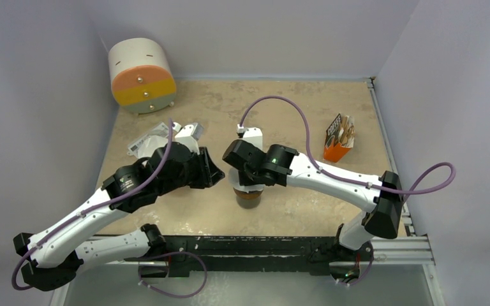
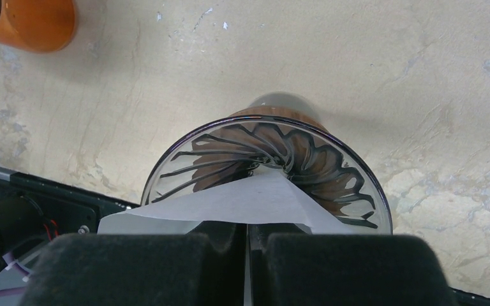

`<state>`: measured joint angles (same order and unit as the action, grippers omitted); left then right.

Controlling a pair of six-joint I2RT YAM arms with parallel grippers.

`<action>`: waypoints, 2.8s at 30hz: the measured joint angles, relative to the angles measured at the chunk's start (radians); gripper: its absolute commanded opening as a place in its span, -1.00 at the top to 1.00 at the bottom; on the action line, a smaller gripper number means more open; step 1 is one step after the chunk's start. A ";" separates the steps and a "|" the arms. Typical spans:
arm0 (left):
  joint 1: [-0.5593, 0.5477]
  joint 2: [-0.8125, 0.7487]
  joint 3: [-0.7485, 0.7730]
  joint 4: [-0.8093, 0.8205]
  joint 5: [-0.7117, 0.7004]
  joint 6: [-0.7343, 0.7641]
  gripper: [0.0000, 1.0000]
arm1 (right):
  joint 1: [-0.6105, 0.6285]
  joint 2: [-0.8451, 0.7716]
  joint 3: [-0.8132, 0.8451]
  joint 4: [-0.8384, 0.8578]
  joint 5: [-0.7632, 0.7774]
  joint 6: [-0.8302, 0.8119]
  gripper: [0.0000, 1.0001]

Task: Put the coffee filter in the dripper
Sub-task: Place the coffee filter in the coffee dripper, then reset both arms

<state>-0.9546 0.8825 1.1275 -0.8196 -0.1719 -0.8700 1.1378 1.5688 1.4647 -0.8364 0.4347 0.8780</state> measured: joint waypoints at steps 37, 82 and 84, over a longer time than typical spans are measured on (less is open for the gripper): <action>0.000 -0.024 -0.013 -0.013 -0.008 0.002 0.55 | 0.000 -0.005 -0.050 0.019 -0.026 0.008 0.31; 0.000 0.019 -0.028 -0.013 -0.006 0.052 0.43 | 0.000 -0.212 0.063 -0.056 -0.010 -0.036 0.55; 0.000 0.029 -0.028 -0.014 -0.006 0.062 0.32 | 0.000 -0.251 0.059 -0.056 0.010 -0.044 0.46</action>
<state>-0.9546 0.9112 1.0996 -0.8333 -0.1780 -0.8078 1.1378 1.3182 1.5238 -0.8925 0.4446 0.8337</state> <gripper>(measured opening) 0.271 0.204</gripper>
